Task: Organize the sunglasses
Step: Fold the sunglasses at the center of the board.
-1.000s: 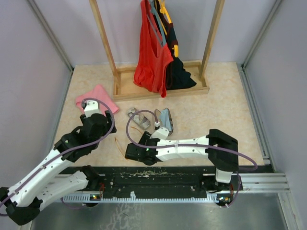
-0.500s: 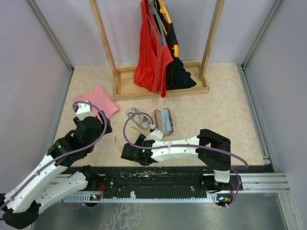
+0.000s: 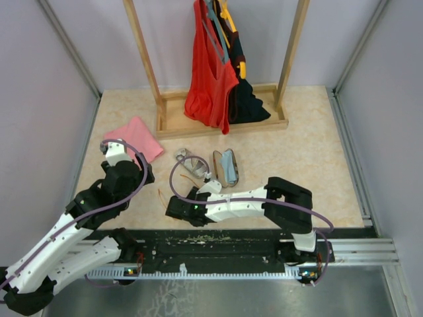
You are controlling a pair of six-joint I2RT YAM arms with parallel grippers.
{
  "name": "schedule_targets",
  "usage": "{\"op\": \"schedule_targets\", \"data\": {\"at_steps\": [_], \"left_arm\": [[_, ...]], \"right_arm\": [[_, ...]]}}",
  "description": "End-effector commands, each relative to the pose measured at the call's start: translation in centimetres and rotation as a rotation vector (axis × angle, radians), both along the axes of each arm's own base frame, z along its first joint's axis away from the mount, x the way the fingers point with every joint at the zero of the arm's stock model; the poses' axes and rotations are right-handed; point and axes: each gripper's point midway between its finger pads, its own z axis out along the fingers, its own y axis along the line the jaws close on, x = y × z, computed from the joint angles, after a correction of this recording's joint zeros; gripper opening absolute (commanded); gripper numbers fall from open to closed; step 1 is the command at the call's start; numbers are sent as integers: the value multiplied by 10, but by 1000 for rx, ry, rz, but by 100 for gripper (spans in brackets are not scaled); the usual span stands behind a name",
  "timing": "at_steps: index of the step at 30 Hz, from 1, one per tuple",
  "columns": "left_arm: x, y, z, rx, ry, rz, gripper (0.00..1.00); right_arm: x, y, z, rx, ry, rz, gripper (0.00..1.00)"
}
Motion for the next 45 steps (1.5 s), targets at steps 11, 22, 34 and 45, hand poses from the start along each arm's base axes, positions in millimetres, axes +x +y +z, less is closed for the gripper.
{"op": "schedule_targets", "data": {"at_steps": [11, 22, 34, 45], "left_arm": [[1, 0, -4, 18, 6, -6, 80], [1, 0, -4, 21, 7, -7, 80], [1, 0, -4, 19, 5, -8, 80], [1, 1, -4, 17, 3, -5, 80]], "right_arm": [[10, -9, -8, -41, -32, -23, 30], [13, -13, -8, -65, -48, -20, 17], [15, -13, -12, -97, -49, -7, 25], [20, -15, -3, -120, -75, -2, 10]]}}
